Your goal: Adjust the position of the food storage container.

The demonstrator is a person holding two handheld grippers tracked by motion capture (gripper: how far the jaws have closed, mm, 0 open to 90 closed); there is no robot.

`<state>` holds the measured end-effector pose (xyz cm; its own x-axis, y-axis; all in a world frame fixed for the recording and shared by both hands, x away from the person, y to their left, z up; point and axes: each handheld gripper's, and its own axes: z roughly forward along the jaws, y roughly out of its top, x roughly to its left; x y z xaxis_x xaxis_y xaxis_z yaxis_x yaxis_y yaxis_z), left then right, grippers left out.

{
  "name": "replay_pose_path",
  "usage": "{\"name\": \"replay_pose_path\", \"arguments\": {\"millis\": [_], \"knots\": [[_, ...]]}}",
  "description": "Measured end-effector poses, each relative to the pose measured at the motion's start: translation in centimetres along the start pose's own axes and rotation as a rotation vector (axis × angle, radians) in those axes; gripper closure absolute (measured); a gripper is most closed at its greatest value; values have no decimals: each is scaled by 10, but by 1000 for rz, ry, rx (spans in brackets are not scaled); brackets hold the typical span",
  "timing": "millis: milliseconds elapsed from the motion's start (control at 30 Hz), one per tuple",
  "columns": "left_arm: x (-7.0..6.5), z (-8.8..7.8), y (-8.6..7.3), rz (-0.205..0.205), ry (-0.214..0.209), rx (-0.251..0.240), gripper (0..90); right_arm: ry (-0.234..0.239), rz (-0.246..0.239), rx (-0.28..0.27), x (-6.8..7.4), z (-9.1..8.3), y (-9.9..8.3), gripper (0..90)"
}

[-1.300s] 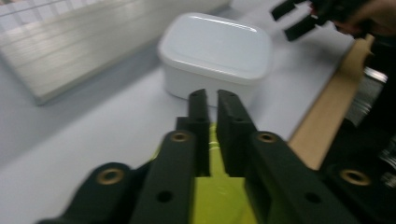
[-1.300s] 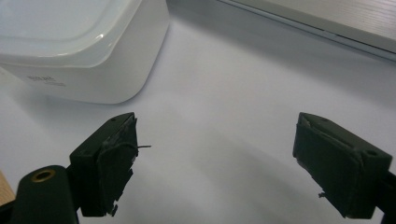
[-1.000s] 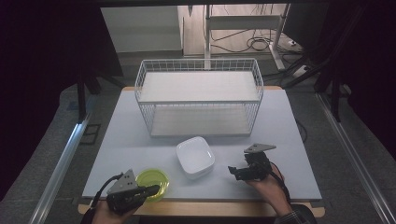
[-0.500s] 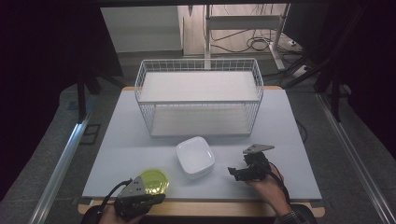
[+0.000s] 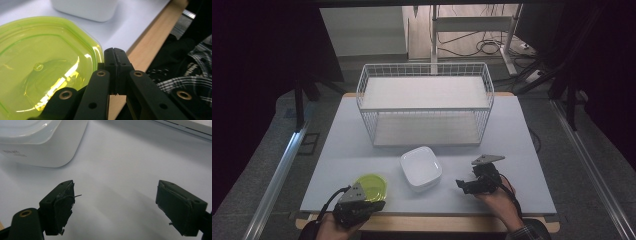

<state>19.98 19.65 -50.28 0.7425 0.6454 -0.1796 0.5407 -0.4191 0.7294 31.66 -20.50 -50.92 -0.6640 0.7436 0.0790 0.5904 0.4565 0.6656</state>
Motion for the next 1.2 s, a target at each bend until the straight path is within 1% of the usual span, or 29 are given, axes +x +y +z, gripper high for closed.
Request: {"name": "replay_pose_path", "arguments": {"millis": [67,167,200,233,267,367,467,500,533,567,600,633,667,700,833,900,1033,1067,1100,1133,1200], "knots": [[5,-1,1,-3,19,2,900,1,0,0,0,0,0,162],[14,-3,1,-18,36,-1,900,4,0,-3,0,1,0,164],[16,-3,2,-21,39,-2,900,5,7,2,0,1,0,165],[23,-4,3,-28,49,-1,900,6,7,2,1,1,0,164],[23,-4,3,-28,49,-1,900,6,7,2,1,1,0,164],[34,-5,4,-39,54,-1,900,9,3,0,1,2,0,166],[48,-6,7,-34,71,4,900,10,4,0,1,2,0,167],[48,-6,7,-34,71,4,900,11,4,1,1,2,0,167],[56,-6,9,-33,81,5,900,11,3,2,1,3,0,167],[60,-6,10,-35,86,6,900,11,3,2,1,3,0,167],[60,-6,10,-35,86,6,900,11,3,2,1,3,0,167],[64,-6,10,-35,94,7,900,11,3,2,1,3,0,168],[72,-7,12,-36,104,7,900,10,3,2,1,3,0,167],[72,-7,12,-36,104,7,900,10,3,2,1,3,0,167],[86,-8,14,-56,122,2,900,10,6,7,1,3,-1,168],[88,-9,16,-52,123,-14,900,9,5,6,1,3,-1,168],[80,-7,32,-31,109,-60,899,2,1,2,1,3,0,193],[78,-4,37,-20,108,-64,899,0,1,1,2,3,1,221],[76,5,46,-15,105,-63,899,2,-10,-7,4,1,2,310],[76,5,46,-15,105,-63,899,2,-10,-7,4,1,2,310],[74,16,55,-2,109,-52,899,9,-30,-14,7,-2,3,417]]}}
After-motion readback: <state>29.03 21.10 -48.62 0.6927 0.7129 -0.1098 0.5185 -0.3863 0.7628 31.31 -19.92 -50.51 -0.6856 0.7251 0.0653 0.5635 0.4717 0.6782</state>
